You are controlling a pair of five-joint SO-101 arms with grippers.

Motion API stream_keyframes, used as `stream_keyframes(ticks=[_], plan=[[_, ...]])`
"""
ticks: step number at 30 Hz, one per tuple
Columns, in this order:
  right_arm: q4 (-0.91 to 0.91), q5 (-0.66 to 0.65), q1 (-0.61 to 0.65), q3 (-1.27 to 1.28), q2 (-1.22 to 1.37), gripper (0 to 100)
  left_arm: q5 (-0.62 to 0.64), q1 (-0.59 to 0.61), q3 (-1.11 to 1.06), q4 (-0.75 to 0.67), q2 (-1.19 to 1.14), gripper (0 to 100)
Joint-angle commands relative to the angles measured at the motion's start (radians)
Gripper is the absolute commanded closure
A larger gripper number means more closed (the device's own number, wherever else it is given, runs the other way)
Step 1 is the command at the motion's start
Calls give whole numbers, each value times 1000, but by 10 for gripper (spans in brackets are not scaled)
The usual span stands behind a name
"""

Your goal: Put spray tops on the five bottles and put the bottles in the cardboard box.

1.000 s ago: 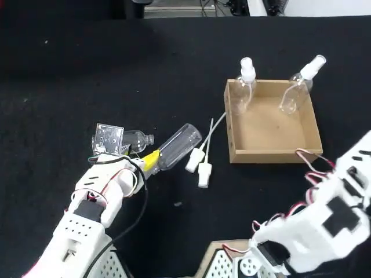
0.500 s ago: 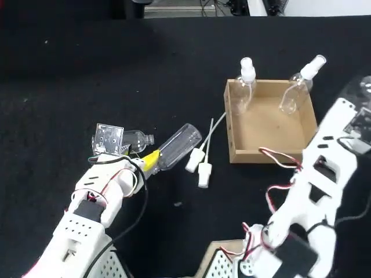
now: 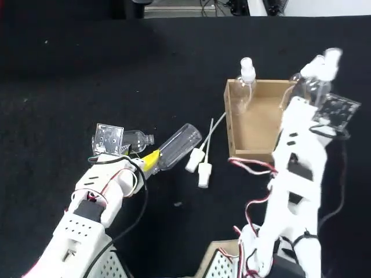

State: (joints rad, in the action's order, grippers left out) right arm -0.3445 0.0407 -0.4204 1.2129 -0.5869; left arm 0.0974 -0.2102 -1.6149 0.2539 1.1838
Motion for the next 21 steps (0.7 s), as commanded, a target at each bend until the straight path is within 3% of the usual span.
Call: stream_keyframes(ticks=[1,7,21], plan=[[-117,3,44,62,-51,987,2,-8,15,-25,12,741],[-359,3,97,208,-44,988,2,-10,15,-25,12,741],[-376,2,173,216,-42,988,2,-5,15,-25,12,741]])
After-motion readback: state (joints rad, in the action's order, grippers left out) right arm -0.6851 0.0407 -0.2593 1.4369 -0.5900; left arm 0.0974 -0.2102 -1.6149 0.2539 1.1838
